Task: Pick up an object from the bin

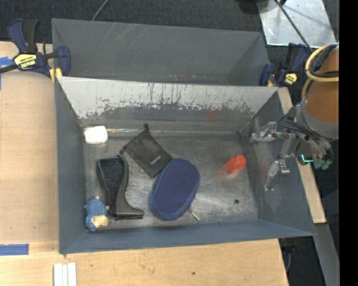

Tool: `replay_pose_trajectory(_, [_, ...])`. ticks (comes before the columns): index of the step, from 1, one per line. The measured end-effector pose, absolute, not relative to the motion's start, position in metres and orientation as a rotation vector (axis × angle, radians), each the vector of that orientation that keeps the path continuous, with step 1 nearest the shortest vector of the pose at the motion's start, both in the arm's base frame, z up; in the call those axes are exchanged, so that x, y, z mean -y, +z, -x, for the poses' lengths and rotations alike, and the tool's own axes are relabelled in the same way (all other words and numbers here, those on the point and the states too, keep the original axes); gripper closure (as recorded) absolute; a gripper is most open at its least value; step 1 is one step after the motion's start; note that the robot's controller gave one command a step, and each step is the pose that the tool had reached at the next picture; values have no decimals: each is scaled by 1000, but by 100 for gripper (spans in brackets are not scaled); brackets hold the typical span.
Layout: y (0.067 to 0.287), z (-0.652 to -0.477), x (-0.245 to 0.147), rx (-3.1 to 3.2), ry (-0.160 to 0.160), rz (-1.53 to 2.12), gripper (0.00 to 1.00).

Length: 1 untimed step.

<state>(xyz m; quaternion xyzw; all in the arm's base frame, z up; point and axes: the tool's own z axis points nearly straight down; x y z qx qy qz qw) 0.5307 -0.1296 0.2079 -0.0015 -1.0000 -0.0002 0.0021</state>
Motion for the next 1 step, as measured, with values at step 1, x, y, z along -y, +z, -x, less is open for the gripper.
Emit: replay_pose_trajectory(1, [69,-594,104,3148,0,116,0])
